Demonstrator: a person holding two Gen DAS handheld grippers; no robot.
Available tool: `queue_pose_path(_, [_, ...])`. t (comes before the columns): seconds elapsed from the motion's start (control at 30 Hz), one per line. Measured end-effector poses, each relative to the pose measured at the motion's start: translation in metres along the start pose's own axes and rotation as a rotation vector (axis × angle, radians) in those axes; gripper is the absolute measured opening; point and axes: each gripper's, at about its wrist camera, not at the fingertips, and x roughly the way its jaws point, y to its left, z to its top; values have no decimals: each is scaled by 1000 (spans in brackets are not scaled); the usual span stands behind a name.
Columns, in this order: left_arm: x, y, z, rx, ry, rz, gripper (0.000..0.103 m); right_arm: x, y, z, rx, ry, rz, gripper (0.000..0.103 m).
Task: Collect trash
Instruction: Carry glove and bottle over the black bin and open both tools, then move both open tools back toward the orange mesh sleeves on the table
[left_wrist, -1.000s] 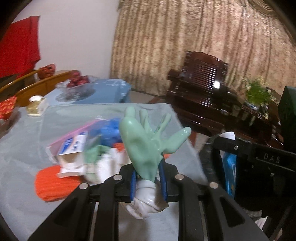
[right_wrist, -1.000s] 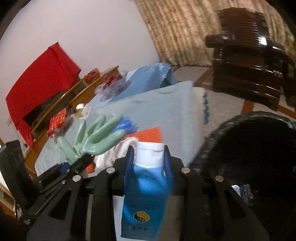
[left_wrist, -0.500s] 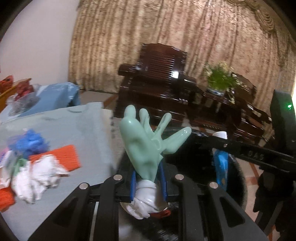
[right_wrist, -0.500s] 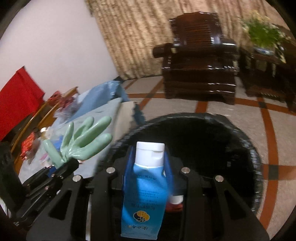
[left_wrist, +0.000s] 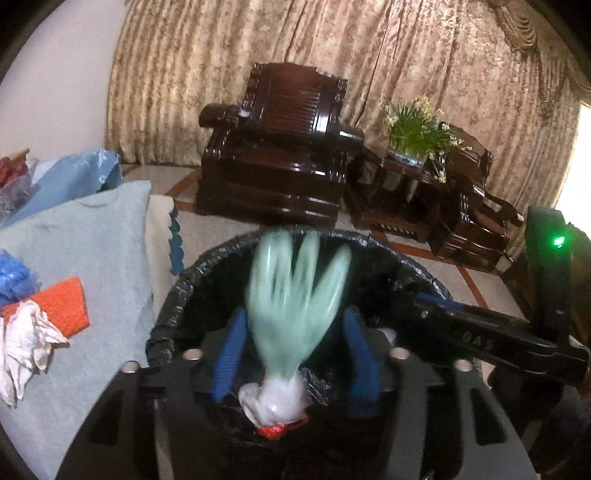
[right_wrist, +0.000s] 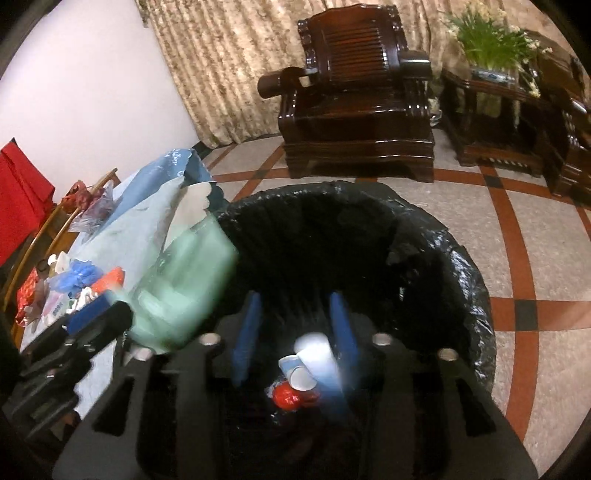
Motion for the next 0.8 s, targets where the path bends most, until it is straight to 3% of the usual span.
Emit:
queue_pose_path(0.07, [-8, 1, 3, 3, -20, -3, 70, -4, 0, 0, -5, -15, -9, 55])
queue_pose_path(0.1, [-12, 2, 4, 2, -31, -1, 72, -7, 1, -1, -10, -23, -16, 60])
queue_pose_path(0.17, [-20, 4, 6, 5, -48, 6, 76, -15, 5, -1, -20, -55, -37, 79])
queue_pose_path(0.27, [-37, 11, 7, 12, -80, 32, 83, -30, 16, 0, -53, -118, -56, 92])
queue_pose_path(0.47, [-72, 33, 3, 5, -129, 116, 87, -45, 52, -1, -142, -174, -33, 97])
queue_pose_path(0.8, [-154, 106, -30, -52, -177, 366, 87, -42, 143, 0, -228, -175, 132, 97])
